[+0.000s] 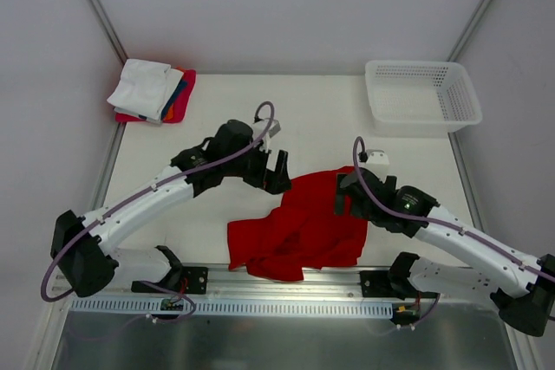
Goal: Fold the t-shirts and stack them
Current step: Move the tshirt to the center of the board
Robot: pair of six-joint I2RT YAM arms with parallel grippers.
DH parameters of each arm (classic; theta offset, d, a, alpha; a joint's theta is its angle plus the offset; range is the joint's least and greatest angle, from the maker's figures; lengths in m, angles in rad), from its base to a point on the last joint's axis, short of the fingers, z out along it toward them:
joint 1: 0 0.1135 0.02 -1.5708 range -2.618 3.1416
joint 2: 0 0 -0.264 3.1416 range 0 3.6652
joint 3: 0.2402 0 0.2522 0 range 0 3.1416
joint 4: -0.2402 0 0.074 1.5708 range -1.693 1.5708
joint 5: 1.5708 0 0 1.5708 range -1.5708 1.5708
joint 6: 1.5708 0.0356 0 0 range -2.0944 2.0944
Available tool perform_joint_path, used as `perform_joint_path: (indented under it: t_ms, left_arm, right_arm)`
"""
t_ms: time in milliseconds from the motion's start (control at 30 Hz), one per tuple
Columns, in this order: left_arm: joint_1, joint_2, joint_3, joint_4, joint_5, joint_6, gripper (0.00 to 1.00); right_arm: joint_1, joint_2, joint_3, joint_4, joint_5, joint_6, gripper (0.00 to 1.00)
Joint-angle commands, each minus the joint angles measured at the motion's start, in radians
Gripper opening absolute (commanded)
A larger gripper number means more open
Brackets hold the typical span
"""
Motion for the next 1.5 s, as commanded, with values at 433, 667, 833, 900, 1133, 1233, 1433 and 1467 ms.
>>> perform_joint_path:
  t_ms: [433, 667, 833, 900, 1133, 1233, 1433, 1467]
  left_arm:
    - [-0.118, 0.009, -0.219, 0.08, -0.49, -0.242, 0.99]
    - [-0.118, -0.06, -0.288, 0.097, -0.526, -0.246, 0.99]
    - [-0.118, -0.024, -0.302, 0.118, -0.526, -0.242, 0.99]
    - [-0.118, -0.008, -0.305, 0.132, -0.522, -0.242, 0.99]
    - [-0.118, -0.021, -0.318, 0.144, -0.519, -0.229, 0.99]
    - [-0.118, -0.054, -0.327, 0.146, -0.514, -0.233, 0.99]
    - [-0.118, -0.119, -0.357, 0.147, -0.505, -0.235, 0.99]
    - [-0.118, -0.128, -0.365, 0.147, -0.507, -0.238, 0.99]
  right_arm:
    - [-0.297, 0.08, -0.378, 0.493, -0.43, 0.054, 0.99]
    - [-0.283, 0.223, -0.411, 0.681, -0.505, 0.118, 1.0]
    - [-0.216, 0.271, -0.315, 0.601, -0.455, 0.114, 1.0]
    - [-0.202, 0.266, -0.278, 0.57, -0.429, 0.114, 1.0]
    - [-0.291, 0.251, -0.125, 0.321, -0.361, -0.083, 0.99]
    - [-0.468, 0.281, -0.057, 0.291, -0.456, -0.205, 0.99]
    - [-0.504, 0.302, 0.029, 0.259, -0.524, -0.228, 1.0]
    - [-0.502, 0.299, 0.027, 0.263, -0.525, -0.216, 0.99]
